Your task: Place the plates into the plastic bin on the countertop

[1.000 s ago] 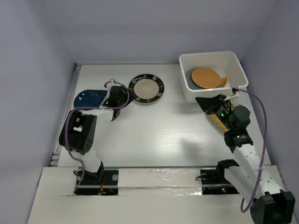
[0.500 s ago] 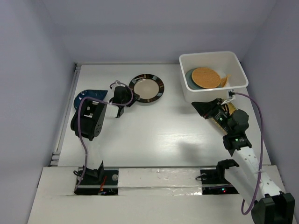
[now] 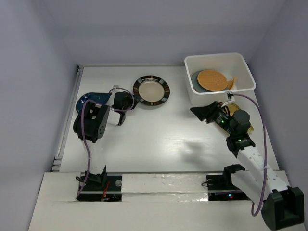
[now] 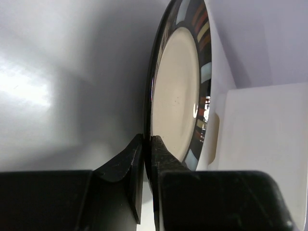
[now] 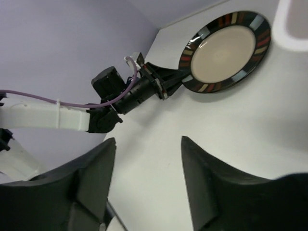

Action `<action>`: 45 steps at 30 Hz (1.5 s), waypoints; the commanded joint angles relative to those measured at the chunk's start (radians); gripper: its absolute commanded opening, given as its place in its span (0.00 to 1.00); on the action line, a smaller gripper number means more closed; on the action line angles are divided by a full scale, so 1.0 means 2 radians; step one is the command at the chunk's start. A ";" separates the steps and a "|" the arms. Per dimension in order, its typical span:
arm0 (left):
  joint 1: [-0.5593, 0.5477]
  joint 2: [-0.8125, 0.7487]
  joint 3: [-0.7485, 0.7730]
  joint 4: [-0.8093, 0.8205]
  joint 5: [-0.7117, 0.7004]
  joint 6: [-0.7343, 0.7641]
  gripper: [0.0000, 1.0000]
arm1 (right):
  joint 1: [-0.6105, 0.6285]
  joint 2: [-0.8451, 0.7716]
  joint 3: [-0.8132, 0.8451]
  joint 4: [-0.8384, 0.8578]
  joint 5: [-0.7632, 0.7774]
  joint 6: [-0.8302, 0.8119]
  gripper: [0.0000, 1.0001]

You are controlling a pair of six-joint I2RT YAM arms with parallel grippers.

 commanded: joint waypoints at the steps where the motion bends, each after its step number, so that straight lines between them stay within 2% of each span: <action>1: 0.006 -0.058 -0.048 0.077 0.017 0.005 0.00 | 0.033 0.026 0.017 0.041 -0.008 -0.003 0.66; 2: 0.006 -0.070 -0.059 0.096 0.018 0.002 0.00 | 0.057 0.035 0.019 0.044 0.000 -0.002 0.72; 5: 0.010 -0.112 -0.109 0.145 0.034 -0.020 0.00 | 0.092 0.076 0.027 0.064 0.028 0.006 0.80; 11: 0.010 -0.200 -0.198 0.216 0.078 -0.061 0.00 | 0.151 0.152 0.047 0.084 0.079 0.020 0.88; 17: 0.010 -0.312 -0.249 0.203 0.112 -0.075 0.00 | 0.161 0.183 0.050 0.079 0.133 0.028 0.93; 21: 0.010 -0.372 -0.251 0.164 0.142 -0.071 0.00 | 0.161 0.209 0.093 0.026 0.156 0.003 0.96; 27: 0.010 -0.402 -0.272 0.176 0.180 -0.088 0.00 | 0.161 0.223 0.126 0.013 0.159 -0.008 0.96; 34: 0.006 -0.420 -0.290 0.229 0.245 -0.133 0.00 | 0.161 0.253 0.130 0.073 0.132 0.019 0.89; 37: 0.006 -0.444 -0.286 0.212 0.253 -0.124 0.00 | 0.161 0.248 0.111 0.117 0.136 0.040 0.63; 38: 0.006 -0.451 -0.279 0.181 0.253 -0.117 0.00 | 0.161 0.243 0.107 0.126 0.135 0.048 0.41; 39: 0.006 -0.467 -0.276 0.164 0.251 -0.110 0.00 | 0.161 0.236 0.103 0.131 0.135 0.051 0.29; 40: 0.006 -0.475 -0.274 0.149 0.242 -0.097 0.04 | 0.161 0.232 0.103 0.132 0.138 0.053 0.20; 41: 0.006 -0.483 -0.270 0.121 0.238 -0.089 0.09 | 0.161 0.227 0.104 0.129 0.144 0.055 0.05; 42: 0.006 -0.499 -0.267 0.106 0.232 -0.081 0.21 | 0.161 0.214 0.107 0.124 0.148 0.055 0.00; 45: 0.006 -0.533 -0.248 0.021 0.203 -0.038 0.41 | 0.161 0.191 0.118 0.093 0.177 0.045 0.00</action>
